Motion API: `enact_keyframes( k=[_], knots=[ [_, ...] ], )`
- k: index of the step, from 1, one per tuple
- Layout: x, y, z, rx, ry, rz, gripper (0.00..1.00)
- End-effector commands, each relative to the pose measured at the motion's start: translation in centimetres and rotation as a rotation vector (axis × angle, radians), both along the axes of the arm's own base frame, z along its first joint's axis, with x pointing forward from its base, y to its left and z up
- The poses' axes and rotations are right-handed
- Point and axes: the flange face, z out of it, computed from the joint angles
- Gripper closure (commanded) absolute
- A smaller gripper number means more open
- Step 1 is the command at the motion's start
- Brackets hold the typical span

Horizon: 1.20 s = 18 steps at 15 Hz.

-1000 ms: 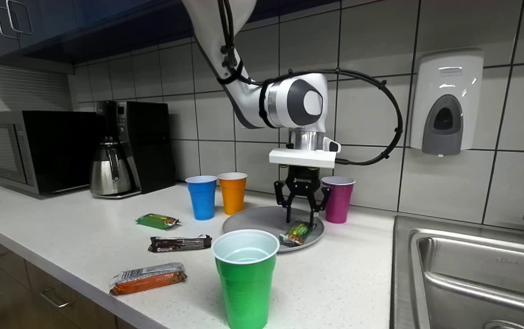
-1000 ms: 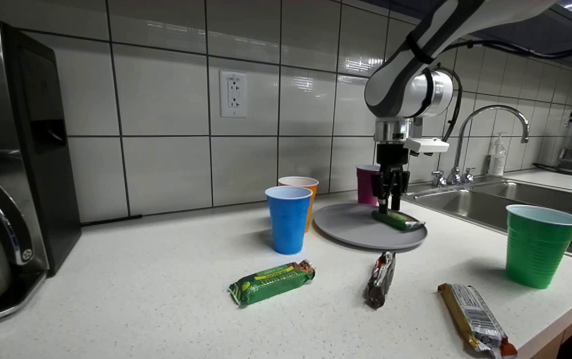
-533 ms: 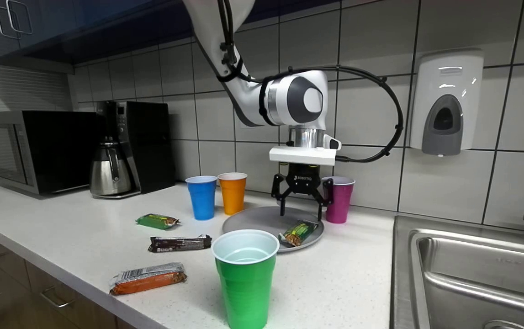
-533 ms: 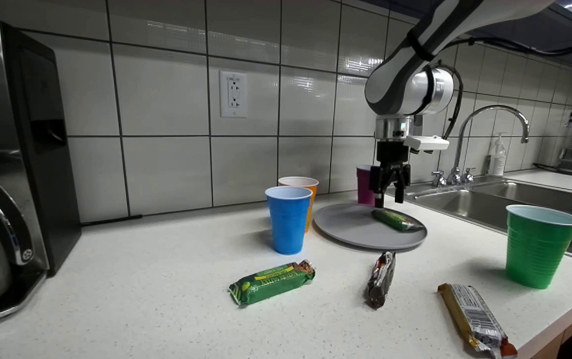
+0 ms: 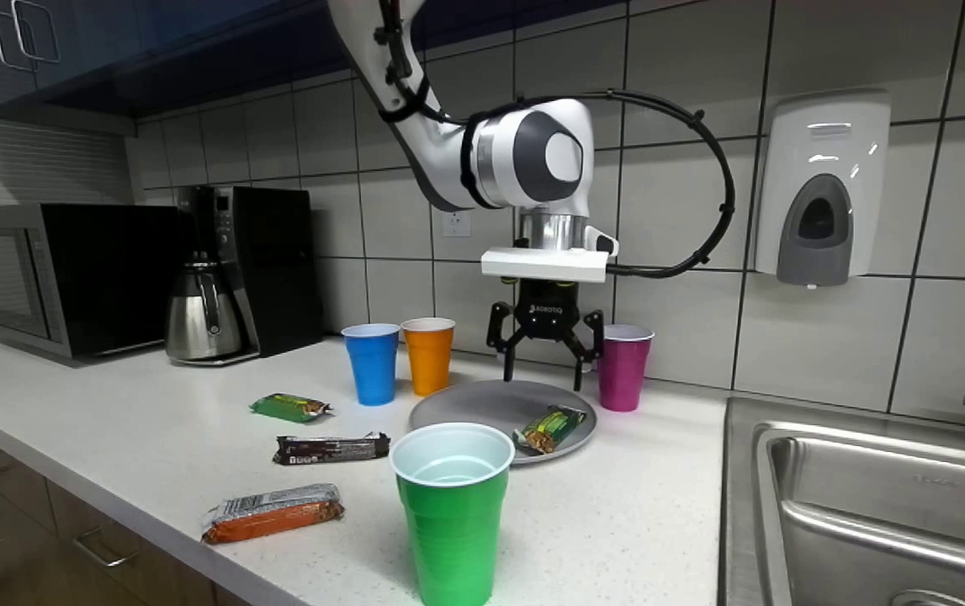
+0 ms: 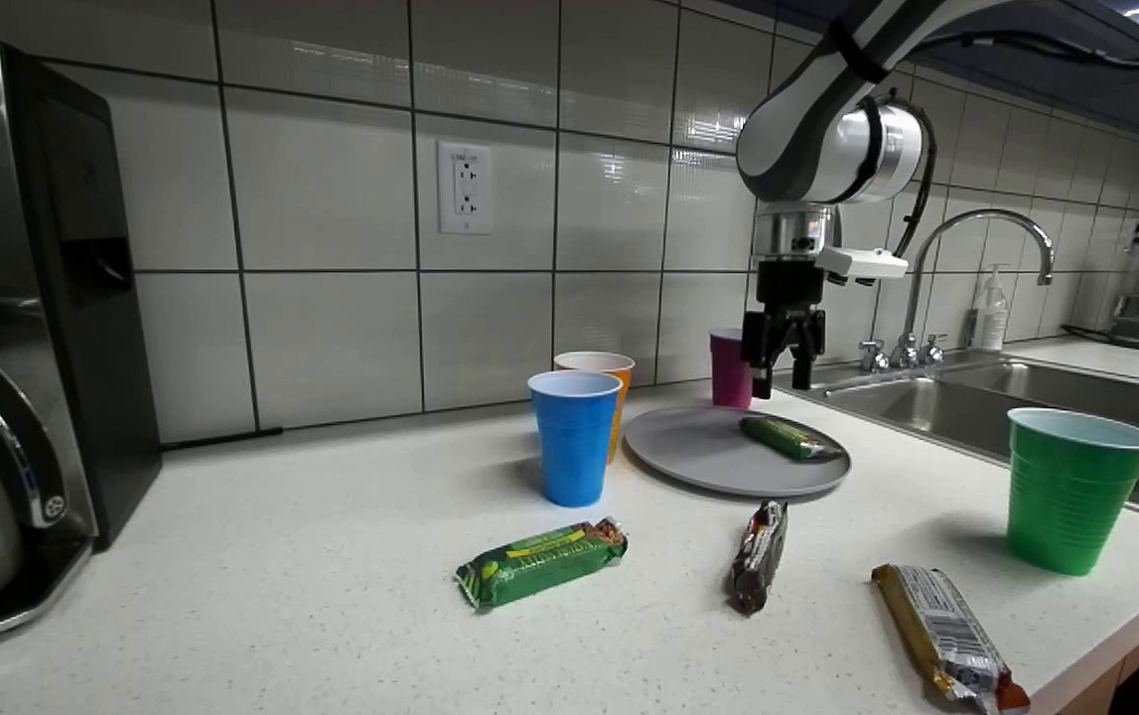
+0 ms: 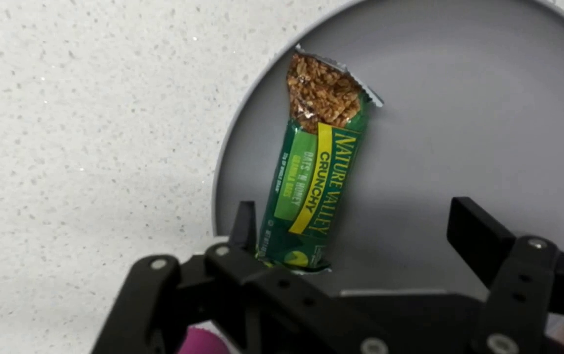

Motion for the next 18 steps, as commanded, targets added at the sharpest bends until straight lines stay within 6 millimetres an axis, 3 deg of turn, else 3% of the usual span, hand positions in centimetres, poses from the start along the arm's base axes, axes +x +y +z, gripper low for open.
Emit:
enact_keyframes(
  k=[1,11,18],
  knots=[
    [-3.0,1.4,1.9,0.015,-0.012,0.036,0.00],
    [-7.4,3.8,3.6,0.021,0.006,0.118,0.00],
    [-8.2,6.9,3.5,0.013,0.012,0.068,0.00]
  ],
)
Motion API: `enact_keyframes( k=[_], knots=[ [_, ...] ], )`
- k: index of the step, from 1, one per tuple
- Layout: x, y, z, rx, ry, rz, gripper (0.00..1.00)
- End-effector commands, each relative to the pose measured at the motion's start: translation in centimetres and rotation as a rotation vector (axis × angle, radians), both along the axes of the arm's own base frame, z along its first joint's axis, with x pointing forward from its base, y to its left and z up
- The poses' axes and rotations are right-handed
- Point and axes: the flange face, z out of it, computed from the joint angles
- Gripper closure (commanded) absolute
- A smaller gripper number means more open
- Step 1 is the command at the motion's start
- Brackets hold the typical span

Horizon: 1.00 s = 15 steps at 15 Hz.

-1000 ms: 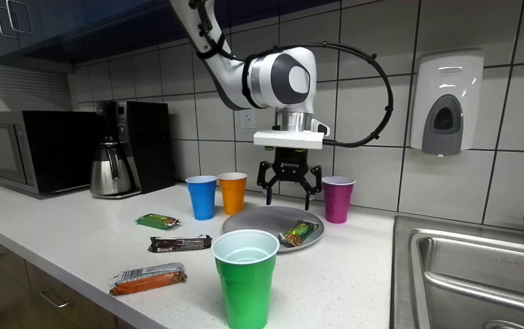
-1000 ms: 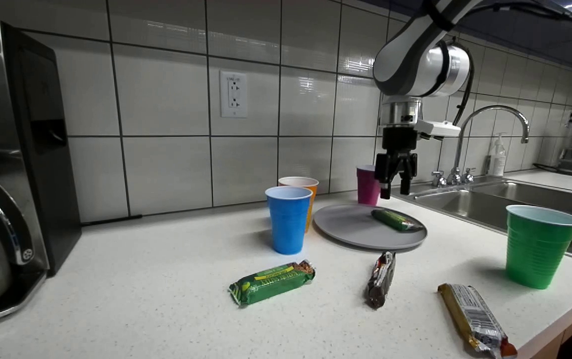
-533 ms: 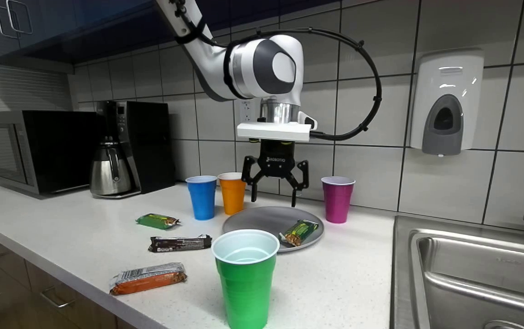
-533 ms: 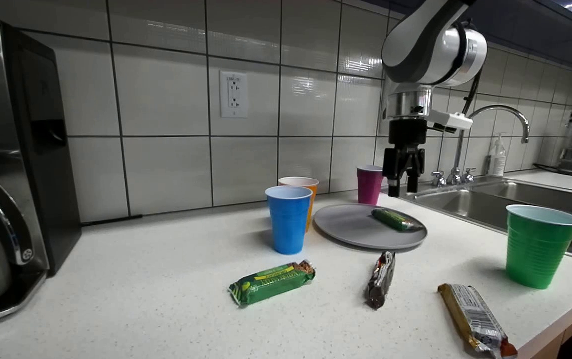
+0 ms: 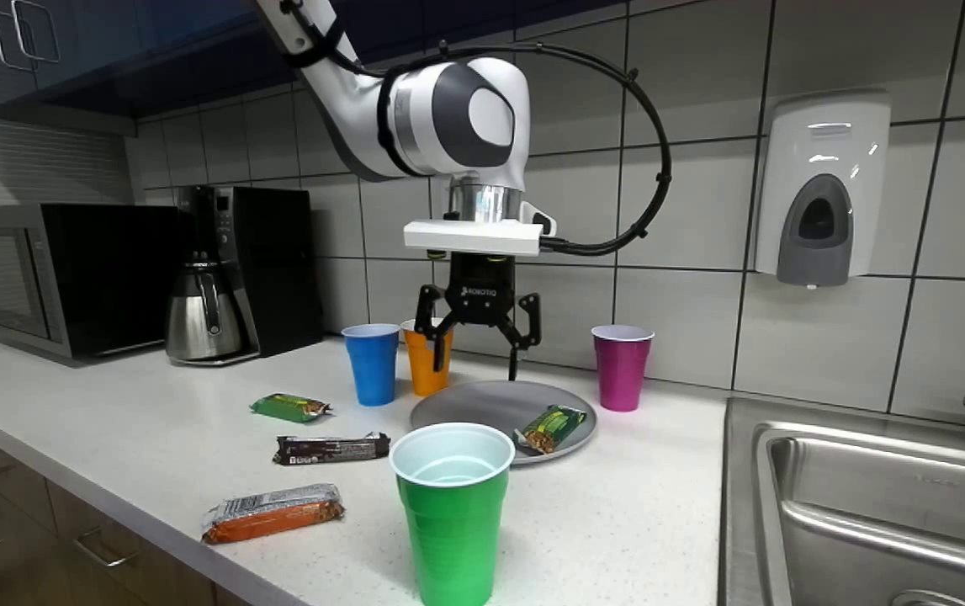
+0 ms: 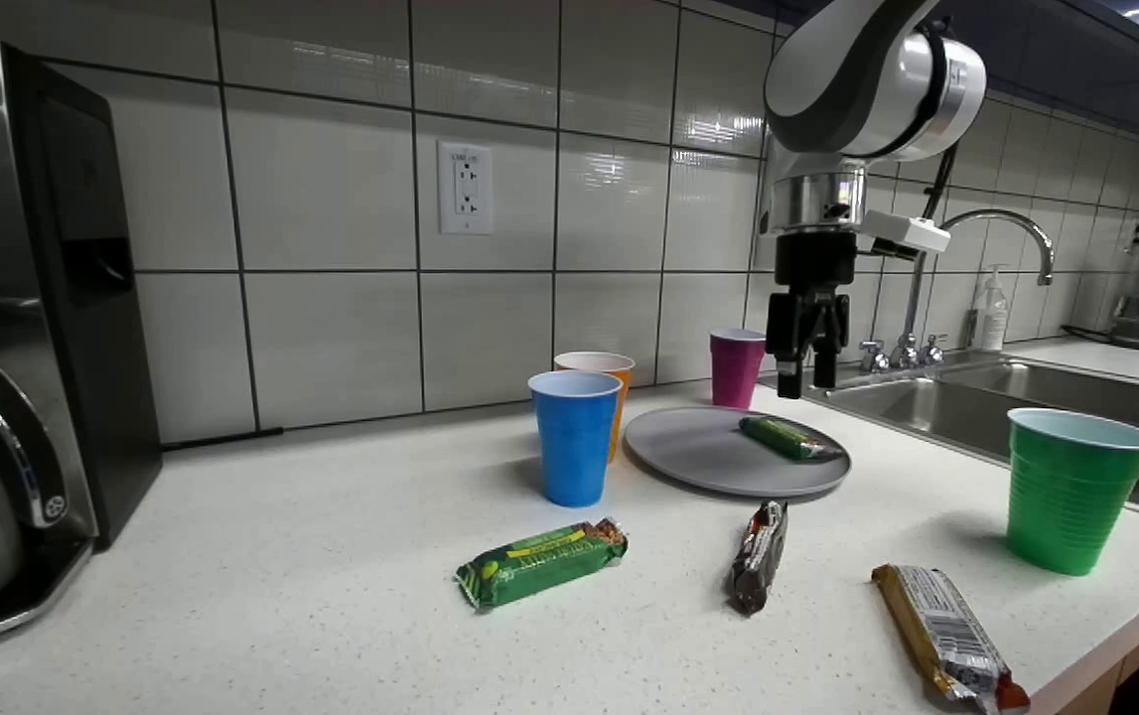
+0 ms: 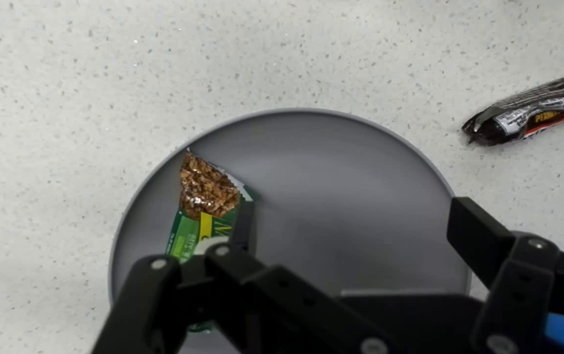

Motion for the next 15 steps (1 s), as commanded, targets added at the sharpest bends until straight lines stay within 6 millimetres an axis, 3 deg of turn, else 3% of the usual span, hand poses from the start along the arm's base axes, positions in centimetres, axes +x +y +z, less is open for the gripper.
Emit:
enact_keyframes(
  k=[1,7,15],
  knots=[
    [-0.8,2.1,0.6,-0.002,-0.023,-0.056,0.00],
    [-1.0,5.2,0.6,-0.025,-0.039,-0.170,0.00],
    [-2.2,6.6,0.6,-0.045,-0.038,-0.334,0.00]
  ],
)
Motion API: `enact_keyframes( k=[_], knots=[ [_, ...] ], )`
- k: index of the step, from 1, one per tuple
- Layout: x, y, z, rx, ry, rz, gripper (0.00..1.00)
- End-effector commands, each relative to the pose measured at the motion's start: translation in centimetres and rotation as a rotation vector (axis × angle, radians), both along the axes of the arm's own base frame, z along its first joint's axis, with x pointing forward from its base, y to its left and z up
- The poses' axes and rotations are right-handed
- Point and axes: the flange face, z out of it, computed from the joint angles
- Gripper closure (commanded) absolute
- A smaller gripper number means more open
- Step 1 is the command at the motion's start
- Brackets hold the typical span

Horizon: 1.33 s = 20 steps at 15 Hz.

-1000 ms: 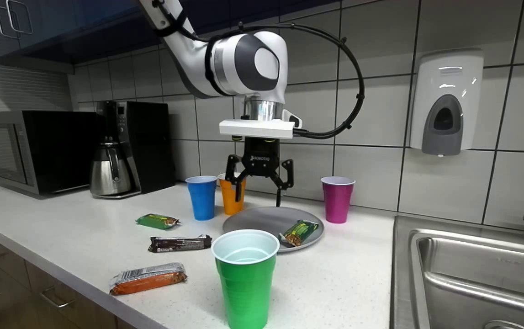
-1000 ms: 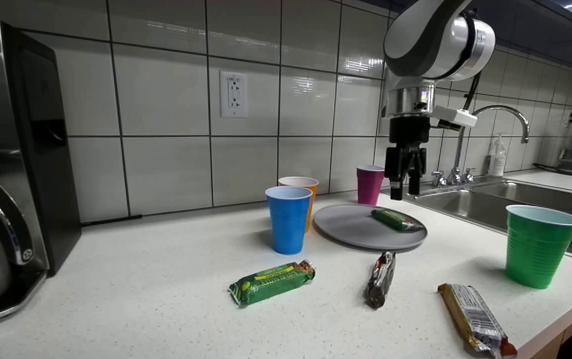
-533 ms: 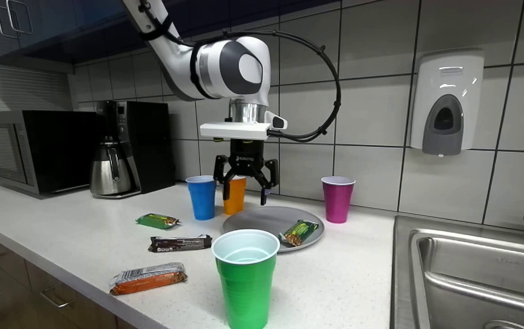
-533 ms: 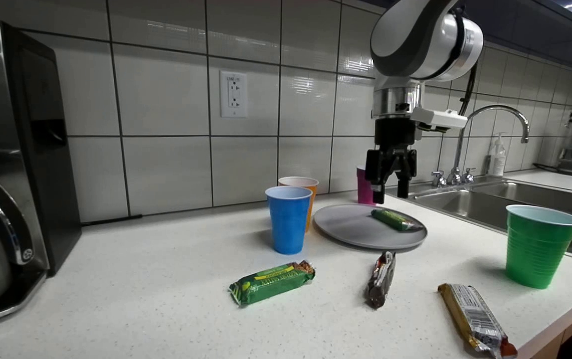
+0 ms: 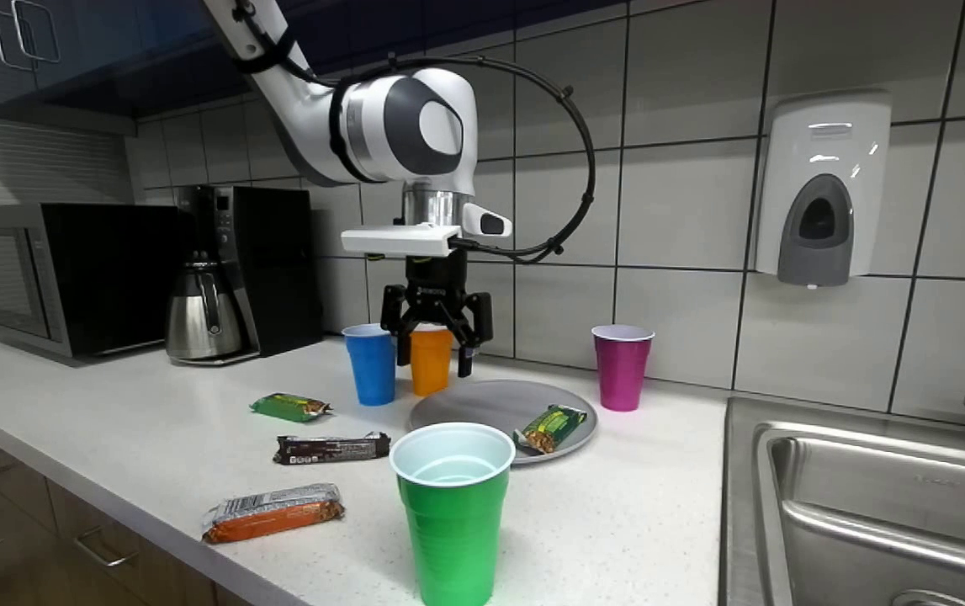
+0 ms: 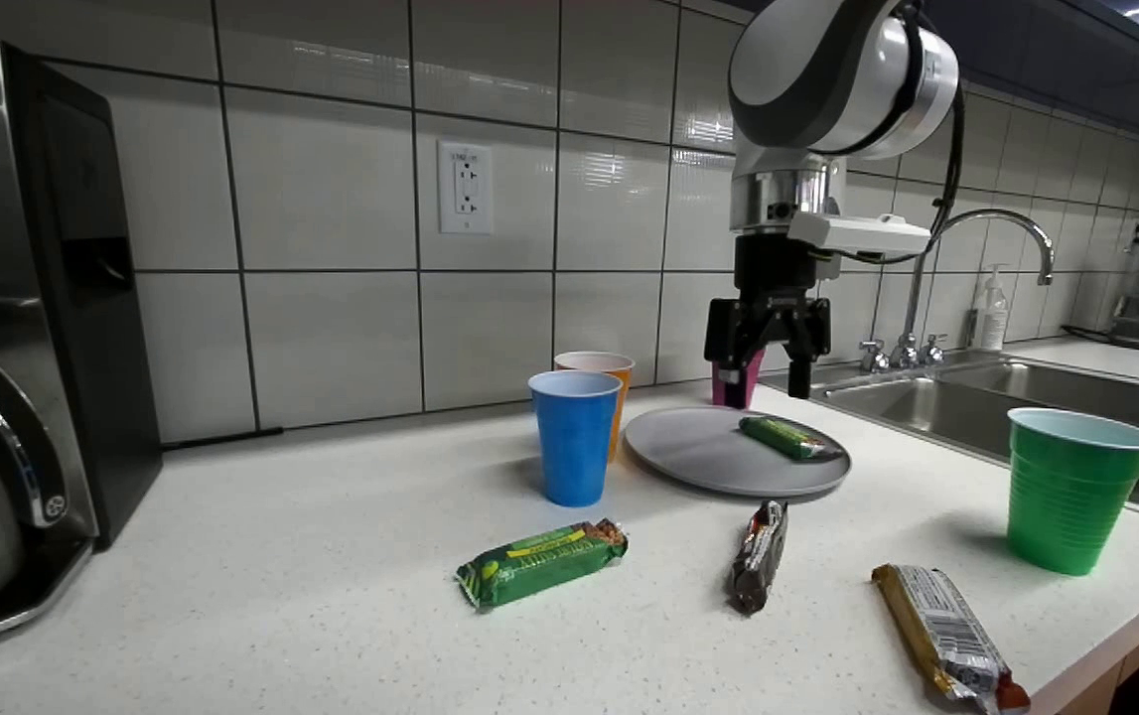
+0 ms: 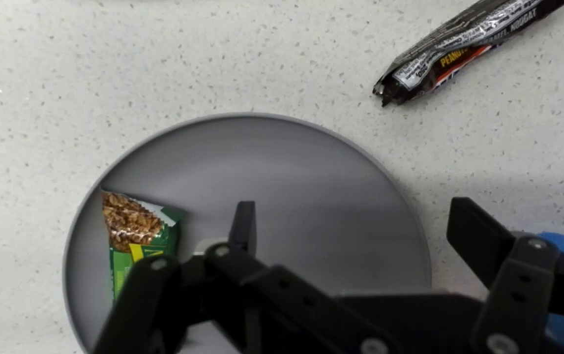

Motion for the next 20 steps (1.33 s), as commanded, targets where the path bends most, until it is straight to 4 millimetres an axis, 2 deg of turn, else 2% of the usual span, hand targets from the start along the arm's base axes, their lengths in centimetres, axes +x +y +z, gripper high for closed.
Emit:
enact_keyframes(
  k=[1,12,20],
  knots=[
    [-1.6,0.5,0.8,-0.012,-0.016,-0.085,0.00],
    [-4.4,3.2,0.6,-0.045,0.003,-0.256,0.00],
    [-6.1,3.5,1.1,-0.067,0.001,-0.319,0.00]
  ],
)
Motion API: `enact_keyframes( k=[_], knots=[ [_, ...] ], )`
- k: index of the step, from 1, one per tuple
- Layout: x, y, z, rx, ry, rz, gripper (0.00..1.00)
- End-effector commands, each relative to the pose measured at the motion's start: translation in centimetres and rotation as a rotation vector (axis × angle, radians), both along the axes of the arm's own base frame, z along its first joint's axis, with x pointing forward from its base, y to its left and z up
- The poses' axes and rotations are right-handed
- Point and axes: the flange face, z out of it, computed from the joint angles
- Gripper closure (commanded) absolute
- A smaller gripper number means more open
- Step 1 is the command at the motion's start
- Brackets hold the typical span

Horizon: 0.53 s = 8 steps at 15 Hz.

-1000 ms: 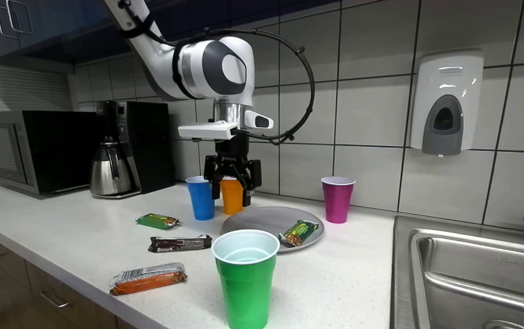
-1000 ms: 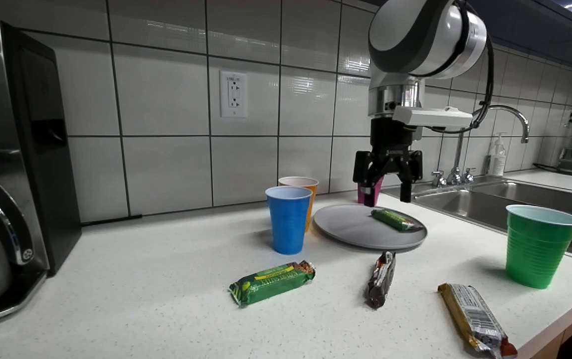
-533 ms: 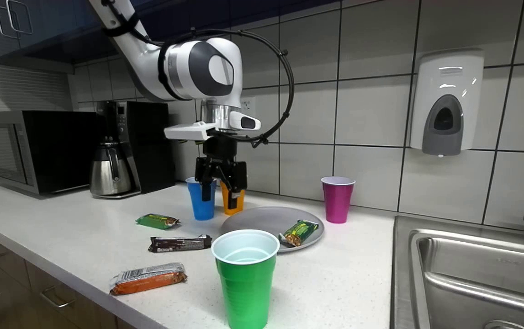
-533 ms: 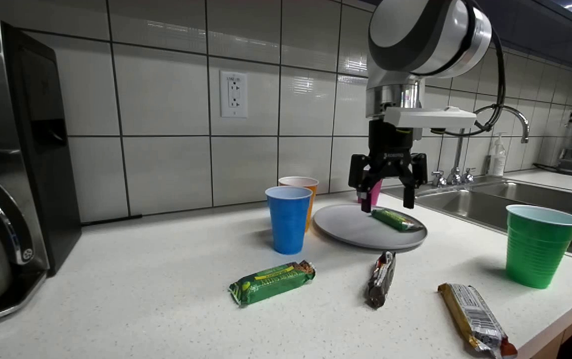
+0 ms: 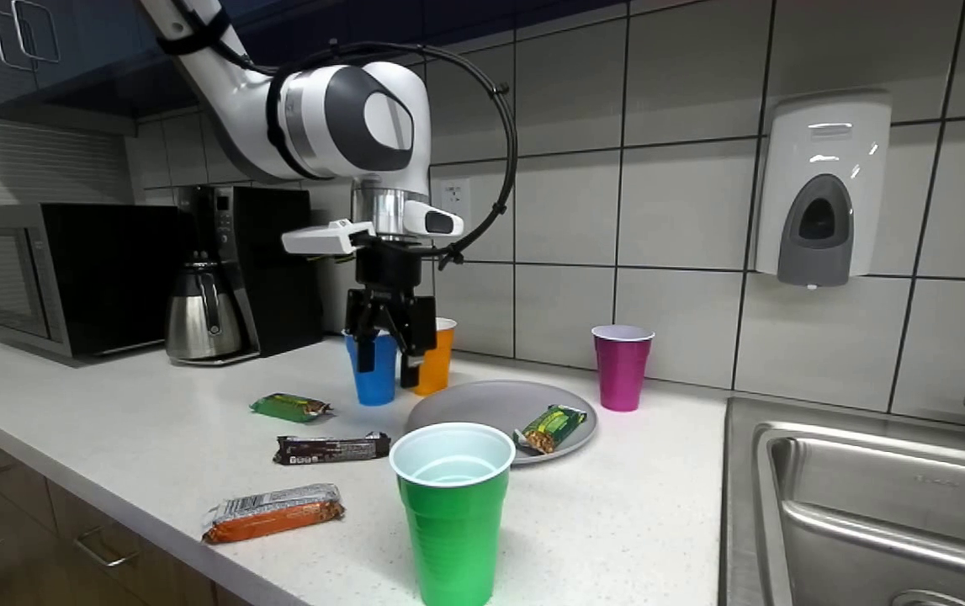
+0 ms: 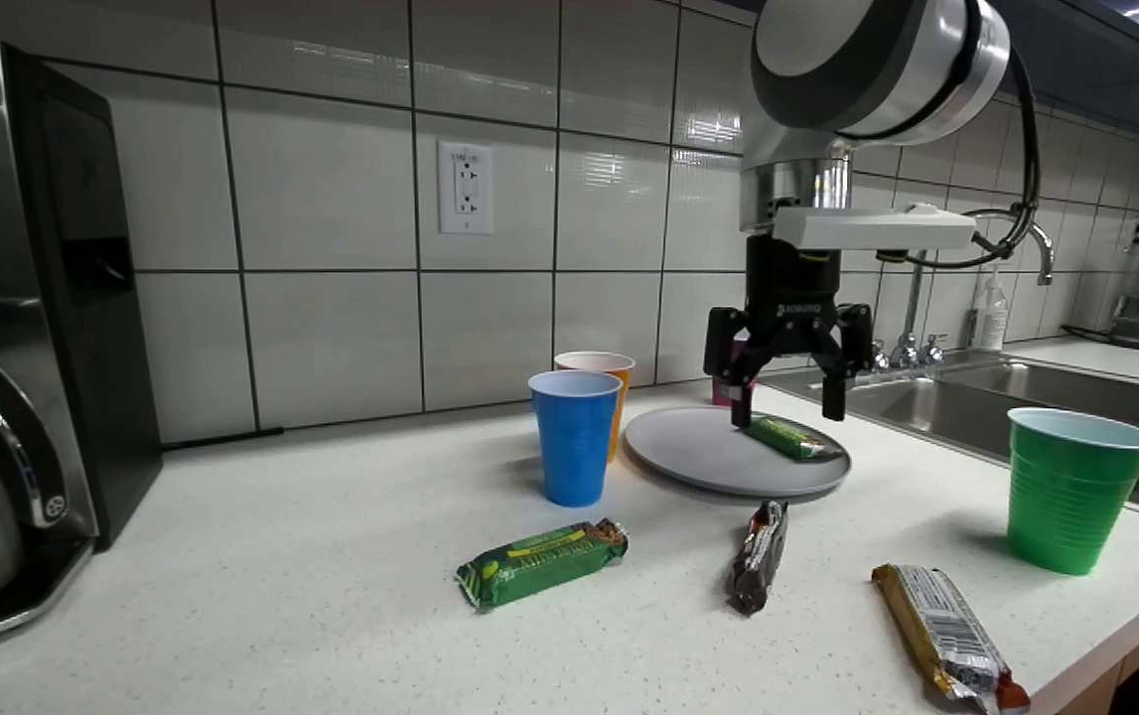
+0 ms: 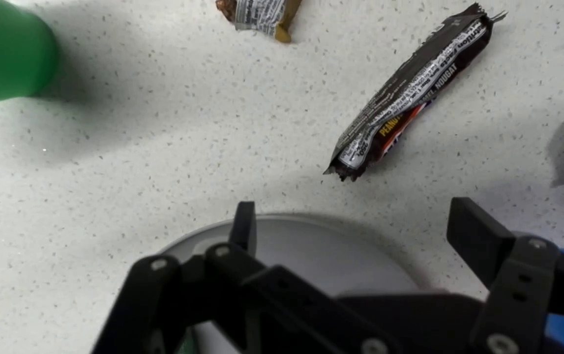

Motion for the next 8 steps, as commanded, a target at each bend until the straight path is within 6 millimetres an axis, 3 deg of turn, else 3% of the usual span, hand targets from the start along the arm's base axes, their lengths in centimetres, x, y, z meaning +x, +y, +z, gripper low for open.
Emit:
enact_keyframes(
  k=[1,8],
  knots=[
    [-1.2,0.4,1.2,-0.030,-0.021,-0.057,0.00],
    [-0.8,2.6,0.6,-0.042,-0.037,-0.184,0.00]
  ],
)
